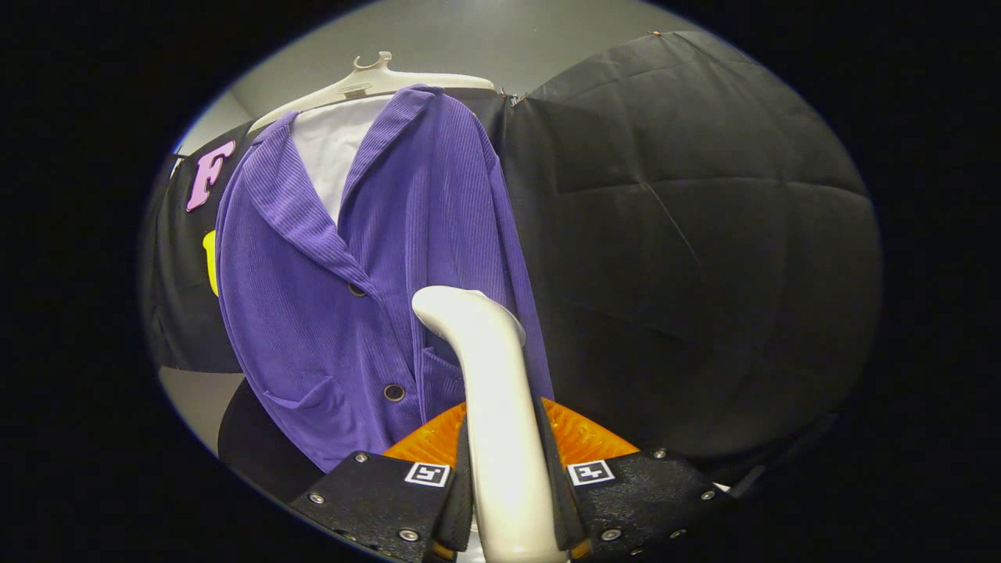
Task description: Iron the clothes twice with a garment steamer, once on the left side and once on the right side.
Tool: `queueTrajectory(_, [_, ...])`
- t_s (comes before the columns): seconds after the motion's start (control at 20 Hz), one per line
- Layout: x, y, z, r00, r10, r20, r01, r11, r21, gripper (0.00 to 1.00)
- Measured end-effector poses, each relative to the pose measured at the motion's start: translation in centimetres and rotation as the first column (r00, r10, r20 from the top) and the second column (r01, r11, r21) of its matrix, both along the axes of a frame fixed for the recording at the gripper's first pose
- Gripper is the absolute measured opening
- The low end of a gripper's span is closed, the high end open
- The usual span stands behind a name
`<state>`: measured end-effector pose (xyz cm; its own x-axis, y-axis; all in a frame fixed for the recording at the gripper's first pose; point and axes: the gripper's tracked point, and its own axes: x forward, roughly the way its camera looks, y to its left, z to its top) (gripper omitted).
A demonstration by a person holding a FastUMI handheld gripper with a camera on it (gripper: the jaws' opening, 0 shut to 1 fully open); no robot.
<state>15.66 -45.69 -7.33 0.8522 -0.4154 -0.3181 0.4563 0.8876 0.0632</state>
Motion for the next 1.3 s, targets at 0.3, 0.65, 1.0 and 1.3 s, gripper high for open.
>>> queueTrajectory(0.3, [0.1,0.0,-2.0,0.999,0.001,-0.032,0.000,1.000,0.022,0.40])
queueTrajectory(0.65, [-0.9,-0.4,-4.9,0.998,0.007,-0.068,-0.003,0.998,0.060,0.40])
queueTrajectory(1.0, [-2.2,-0.6,-7.0,0.996,0.003,-0.087,0.006,0.995,0.097,0.40])
queueTrajectory(1.3, [-3.1,0.2,-9.2,0.989,0.021,-0.143,-0.005,0.993,0.115,0.40])
